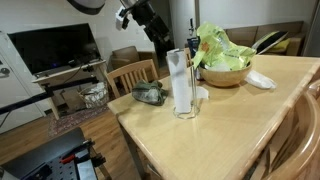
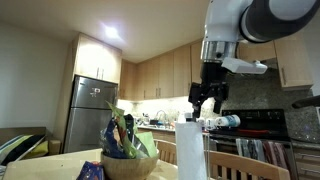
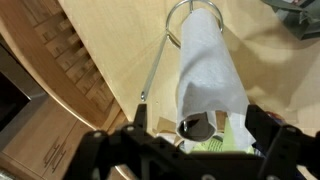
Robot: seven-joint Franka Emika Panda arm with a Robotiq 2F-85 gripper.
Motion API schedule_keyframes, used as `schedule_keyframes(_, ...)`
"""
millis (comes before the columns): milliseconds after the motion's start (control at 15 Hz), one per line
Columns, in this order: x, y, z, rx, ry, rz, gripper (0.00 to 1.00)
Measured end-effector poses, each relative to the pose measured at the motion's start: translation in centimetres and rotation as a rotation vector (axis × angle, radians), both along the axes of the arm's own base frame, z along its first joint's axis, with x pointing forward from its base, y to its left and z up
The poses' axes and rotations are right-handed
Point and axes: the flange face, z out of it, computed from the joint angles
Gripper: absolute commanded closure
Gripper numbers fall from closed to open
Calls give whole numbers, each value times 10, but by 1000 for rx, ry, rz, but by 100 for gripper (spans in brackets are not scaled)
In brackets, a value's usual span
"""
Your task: Remove the paper towel roll from the holder, move the holder to the right side of the table
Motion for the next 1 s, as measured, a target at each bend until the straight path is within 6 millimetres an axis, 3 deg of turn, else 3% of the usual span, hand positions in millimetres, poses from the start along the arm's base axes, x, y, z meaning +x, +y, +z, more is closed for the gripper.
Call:
schedule_keyframes(333,10,-7,-26,-23,5,-10,0)
schedule_keyframes(1000,38,-10,-53,-3,-37,39,0)
